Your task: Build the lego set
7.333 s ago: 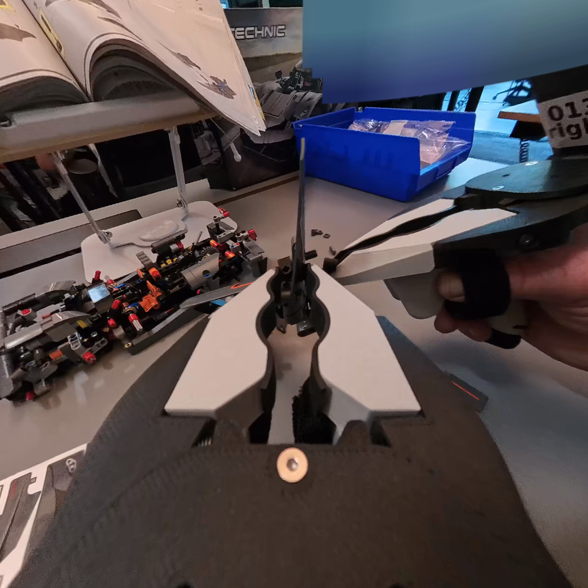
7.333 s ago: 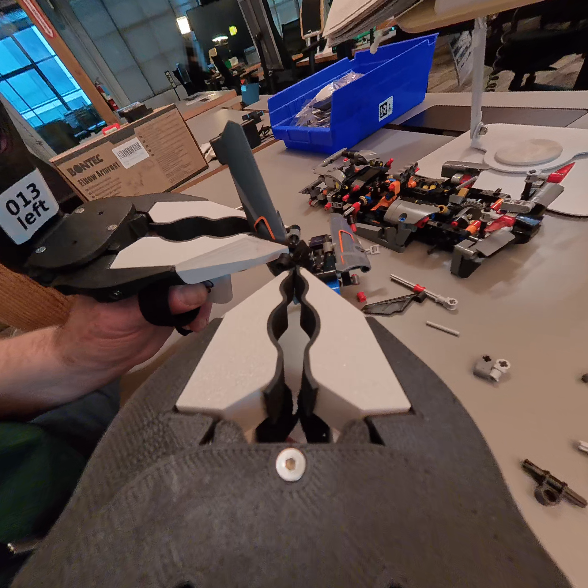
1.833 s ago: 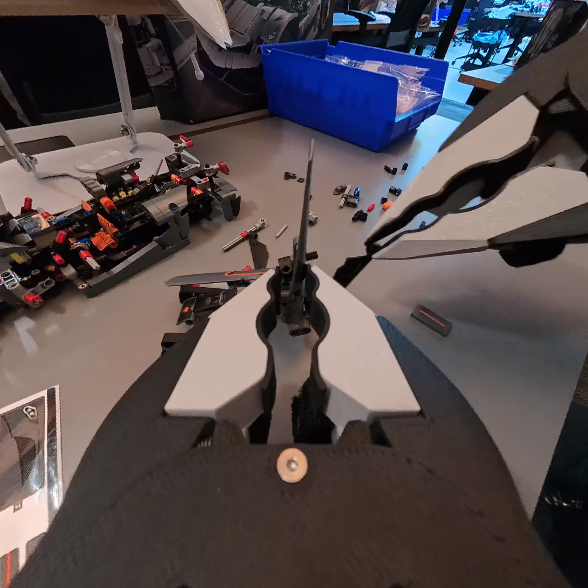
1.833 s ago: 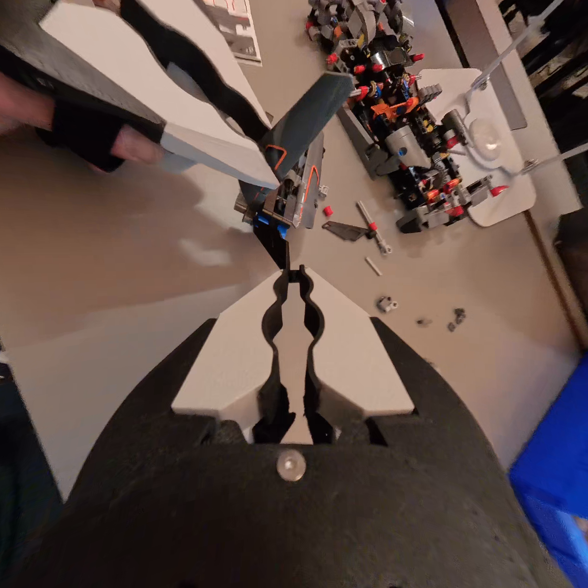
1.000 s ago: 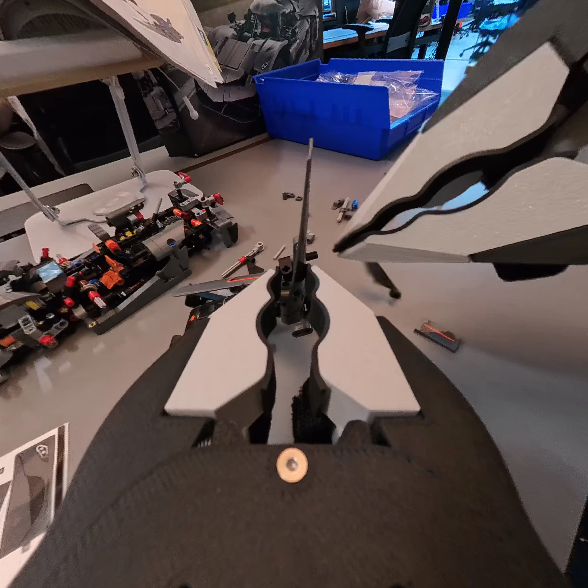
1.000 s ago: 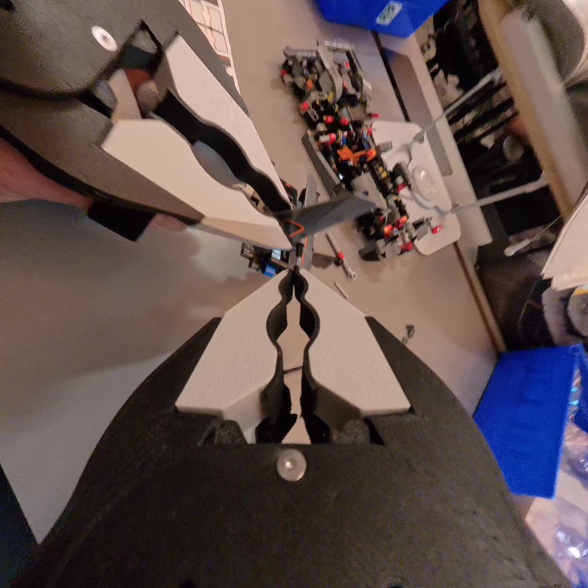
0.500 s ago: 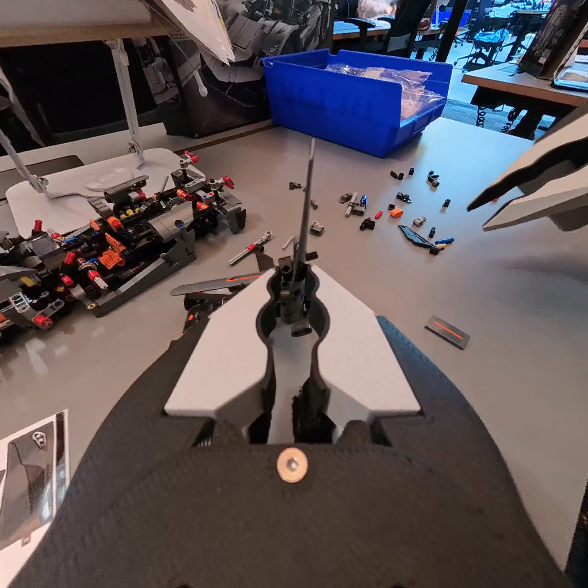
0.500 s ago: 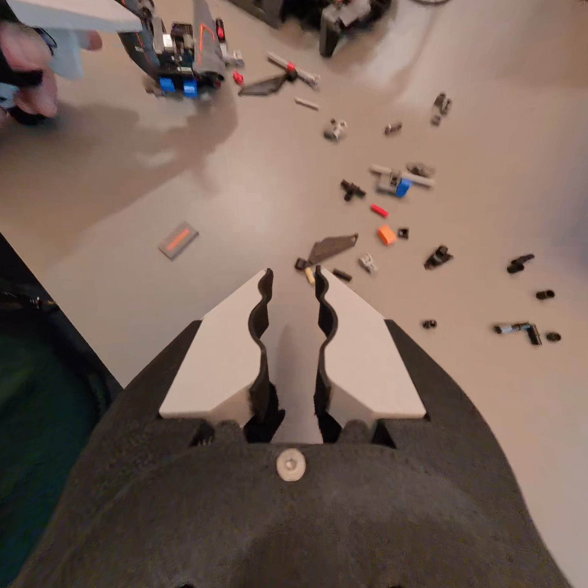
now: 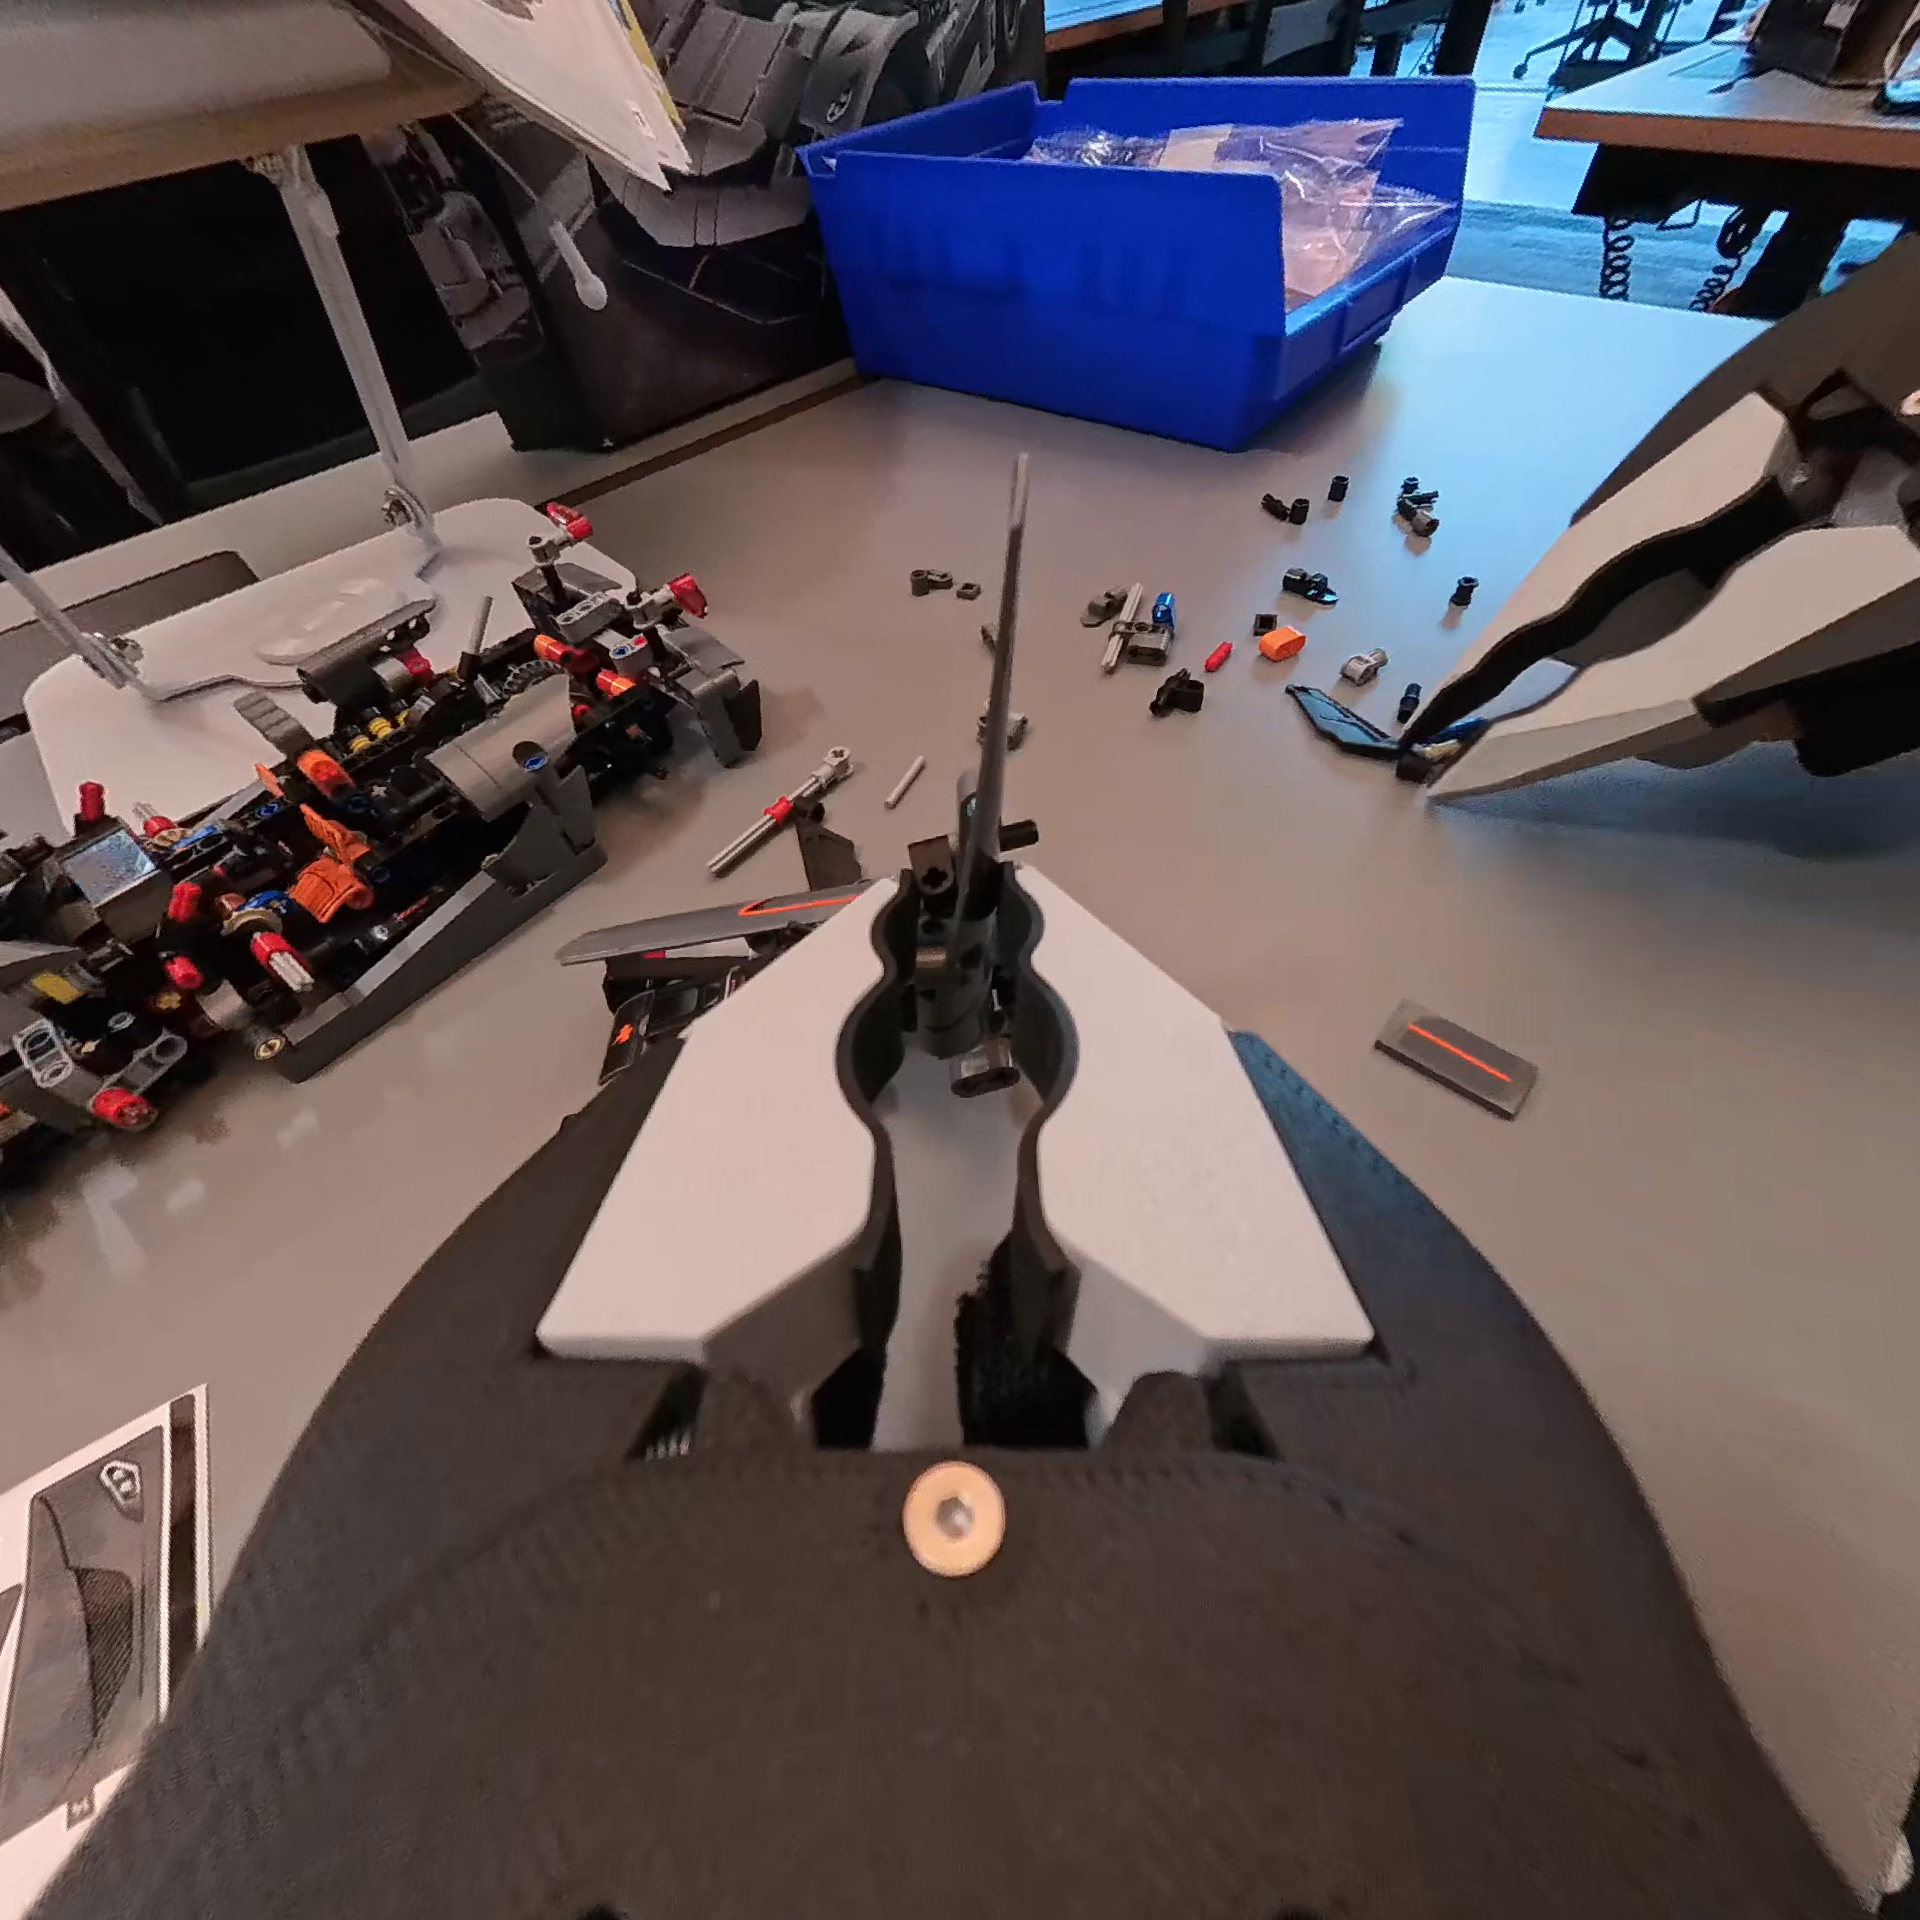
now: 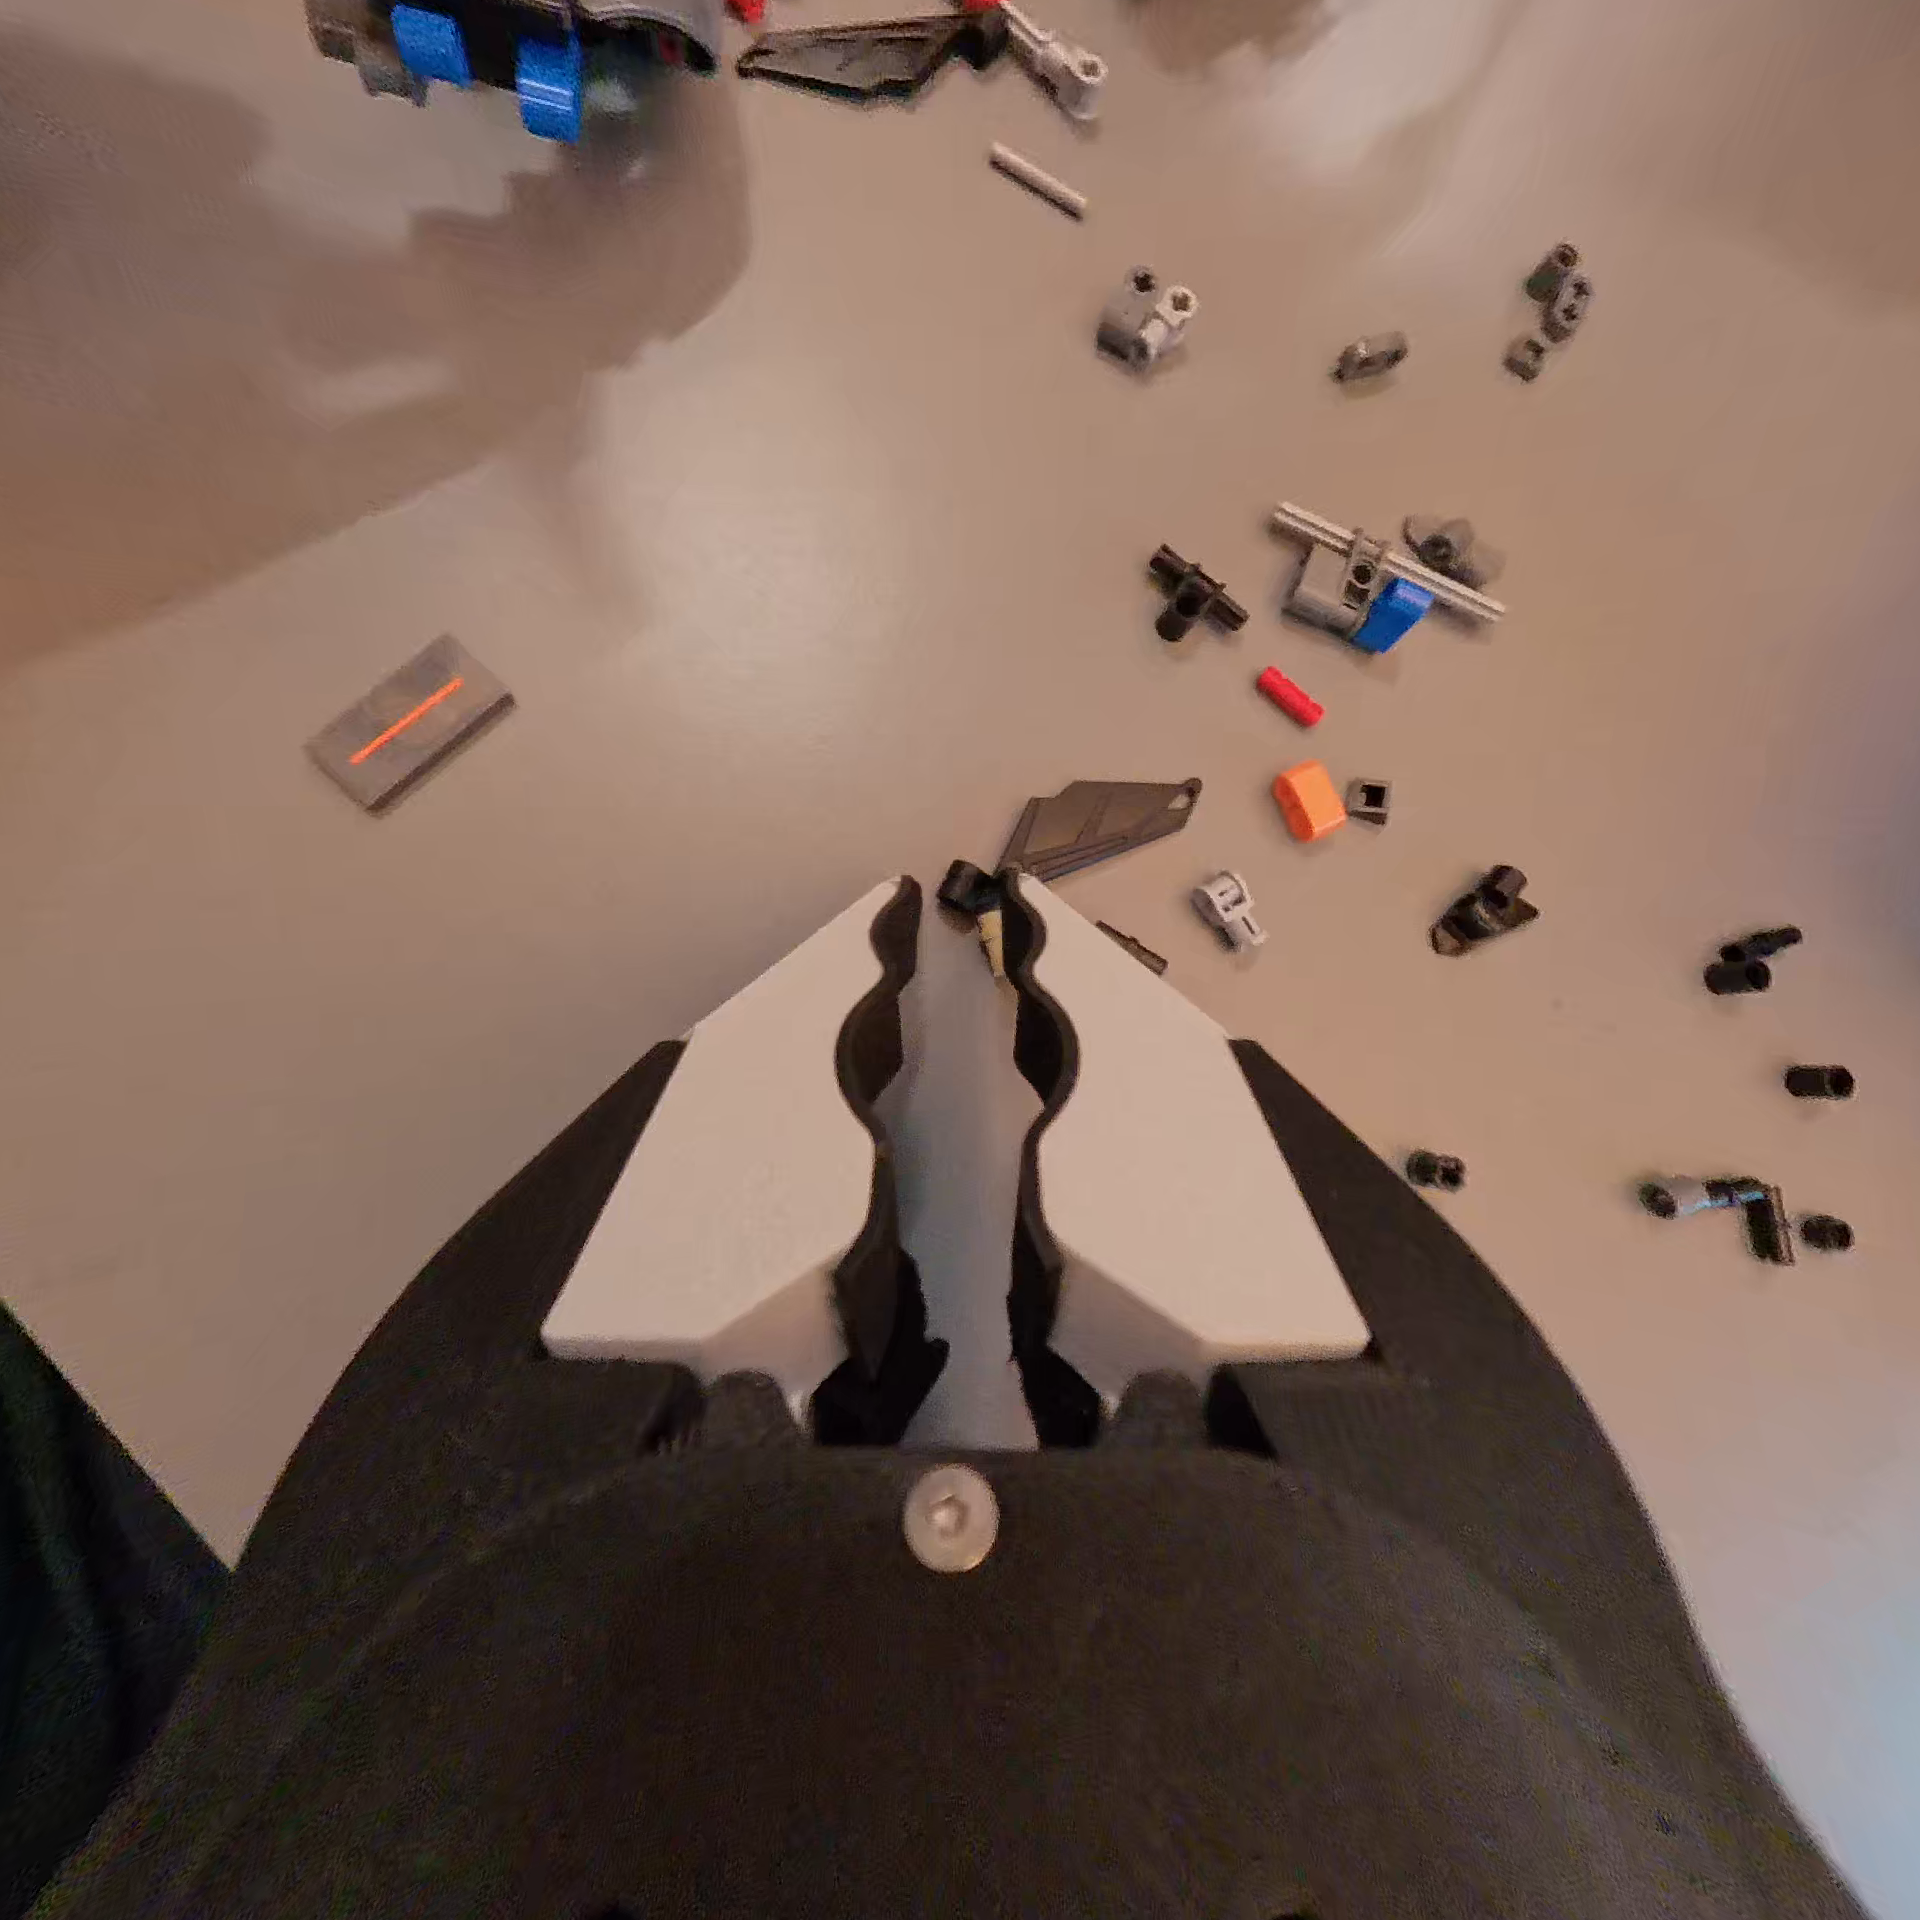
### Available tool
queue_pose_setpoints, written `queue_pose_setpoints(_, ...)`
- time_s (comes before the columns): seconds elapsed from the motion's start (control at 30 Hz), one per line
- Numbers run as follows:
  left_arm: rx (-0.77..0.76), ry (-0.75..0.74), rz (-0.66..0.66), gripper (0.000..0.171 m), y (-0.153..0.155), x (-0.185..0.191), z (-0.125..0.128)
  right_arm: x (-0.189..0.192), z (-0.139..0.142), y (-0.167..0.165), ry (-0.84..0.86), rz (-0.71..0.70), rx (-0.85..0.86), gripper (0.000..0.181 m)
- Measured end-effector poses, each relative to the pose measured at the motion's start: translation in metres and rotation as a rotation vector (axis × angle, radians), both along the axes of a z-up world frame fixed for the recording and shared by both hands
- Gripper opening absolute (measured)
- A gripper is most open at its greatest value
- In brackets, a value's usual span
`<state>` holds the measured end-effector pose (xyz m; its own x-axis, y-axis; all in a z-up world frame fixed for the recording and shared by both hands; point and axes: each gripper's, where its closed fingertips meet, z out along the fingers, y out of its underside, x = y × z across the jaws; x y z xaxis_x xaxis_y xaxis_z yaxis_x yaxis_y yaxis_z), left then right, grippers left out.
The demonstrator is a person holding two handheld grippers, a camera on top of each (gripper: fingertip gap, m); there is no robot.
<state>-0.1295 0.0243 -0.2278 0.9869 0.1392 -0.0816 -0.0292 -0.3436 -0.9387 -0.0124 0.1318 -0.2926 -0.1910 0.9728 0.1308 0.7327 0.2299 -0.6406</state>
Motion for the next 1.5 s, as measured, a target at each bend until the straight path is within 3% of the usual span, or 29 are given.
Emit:
queue_pose_setpoints(0.37, 0.018, 0.023, -0.014, 0.012, 0.001, 0.004, 0.003, -0.008, 0.0, 0.003, 0.051, -0.076, 0.046, 0.005)
queue_pose_setpoints(0.67, -0.014, 0.355, -0.059, 0.012, -0.004, 0.023, 0.003, -0.01, 0.009, -0.013, 0.109, -0.058, -0.114, 0.005)
queue_pose_setpoints(0.83, 0.025, 0.428, -0.067, 0.013, -0.005, 0.028, 0.012, -0.013, 0.026, -0.029, 0.182, -0.02, -0.223, 0.005)
queue_pose_setpoints(1.2, 0.092, 0.555, -0.124, 0.012, -0.001, 0.045, 0.028, -0.025, 0.082, -0.096, 0.267, 0.194, -0.77, 0.005)
queue_pose_setpoints(1.5, 0.126, 0.706, -0.19, 0.012, 0.001, 0.054, 0.042, -0.029, 0.096, -0.111, 0.2, 0.234, -1.056, 0.005)
